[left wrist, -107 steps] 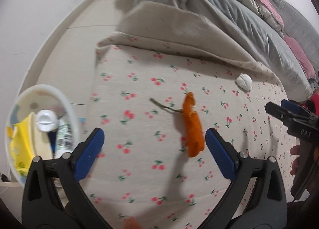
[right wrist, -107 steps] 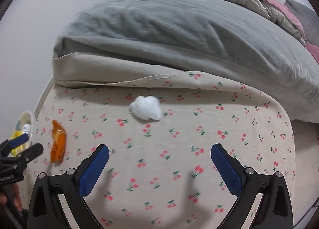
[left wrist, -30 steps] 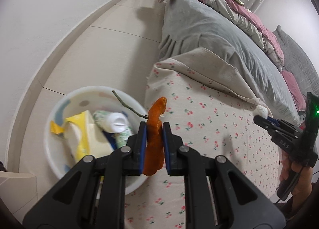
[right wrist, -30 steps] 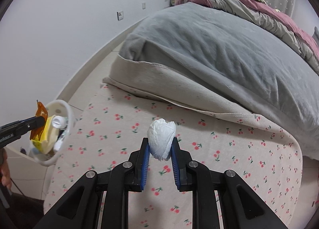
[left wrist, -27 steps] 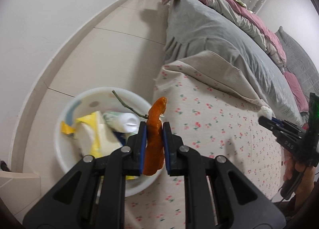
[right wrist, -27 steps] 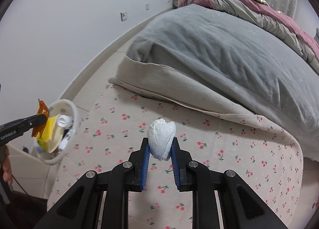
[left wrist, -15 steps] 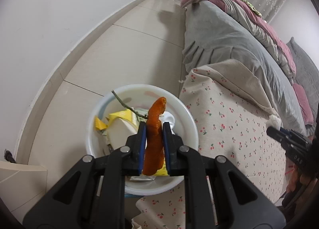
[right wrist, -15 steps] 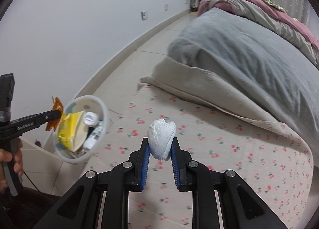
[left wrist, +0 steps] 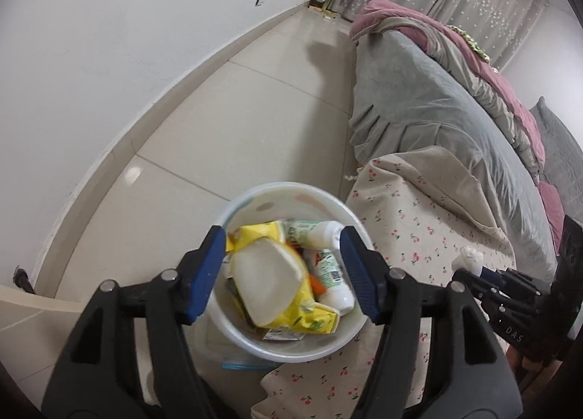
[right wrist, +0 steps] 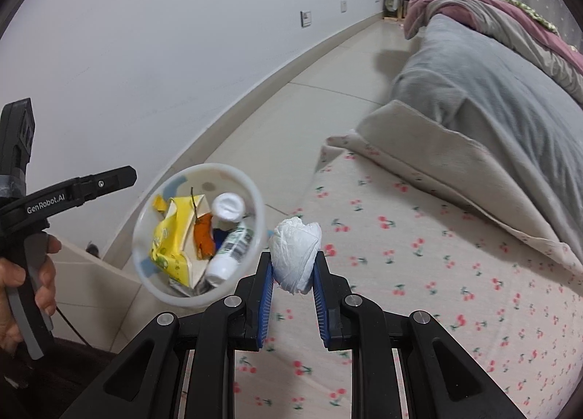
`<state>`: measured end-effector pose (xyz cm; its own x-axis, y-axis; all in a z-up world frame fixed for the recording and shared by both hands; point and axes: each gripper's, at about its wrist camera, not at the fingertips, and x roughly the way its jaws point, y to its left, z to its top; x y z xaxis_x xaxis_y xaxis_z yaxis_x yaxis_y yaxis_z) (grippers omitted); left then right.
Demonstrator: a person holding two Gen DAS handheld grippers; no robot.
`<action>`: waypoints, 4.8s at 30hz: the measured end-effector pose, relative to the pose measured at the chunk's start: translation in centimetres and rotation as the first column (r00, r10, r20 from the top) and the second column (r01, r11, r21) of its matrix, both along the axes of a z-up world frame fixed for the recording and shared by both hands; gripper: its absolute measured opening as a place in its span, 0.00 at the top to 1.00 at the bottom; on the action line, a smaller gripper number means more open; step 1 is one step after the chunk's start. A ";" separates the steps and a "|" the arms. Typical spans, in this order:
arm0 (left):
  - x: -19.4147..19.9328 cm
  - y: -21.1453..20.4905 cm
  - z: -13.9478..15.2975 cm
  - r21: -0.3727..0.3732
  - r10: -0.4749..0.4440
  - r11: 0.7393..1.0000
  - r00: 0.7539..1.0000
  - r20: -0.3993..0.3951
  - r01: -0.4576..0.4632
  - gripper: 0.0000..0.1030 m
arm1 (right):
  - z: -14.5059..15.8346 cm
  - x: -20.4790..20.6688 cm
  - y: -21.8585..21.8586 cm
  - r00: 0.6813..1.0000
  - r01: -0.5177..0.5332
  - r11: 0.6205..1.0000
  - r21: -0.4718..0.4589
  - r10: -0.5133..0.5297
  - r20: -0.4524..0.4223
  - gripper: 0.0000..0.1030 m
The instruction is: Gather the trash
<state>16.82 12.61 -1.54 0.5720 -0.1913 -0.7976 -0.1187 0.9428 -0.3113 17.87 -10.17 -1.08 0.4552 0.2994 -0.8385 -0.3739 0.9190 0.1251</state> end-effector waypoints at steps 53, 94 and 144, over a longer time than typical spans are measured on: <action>-11.6 -6.0 5.3 0.308 -0.157 0.941 0.987 0.039 0.137 0.01 | 6.1 -11.5 -5.7 0.971 0.227 0.974 -0.016 -0.225 0.078 0.00; -16.6 -12.9 3.2 0.314 -0.192 0.937 0.975 0.109 0.149 0.01 | 2.6 -19.7 -10.0 0.843 0.481 0.877 0.000 -0.463 0.273 0.00; -16.6 -12.8 3.1 0.304 -0.191 0.941 0.976 0.106 0.151 0.01 | 2.4 -19.7 -9.5 0.854 0.462 0.887 0.001 -0.446 0.267 0.00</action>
<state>0.19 -0.18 1.59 0.6553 -0.0653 -0.7526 0.0757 0.9969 -0.0206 -1.86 -19.71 1.33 0.7260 -0.0404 -0.6865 0.0757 0.9969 0.0214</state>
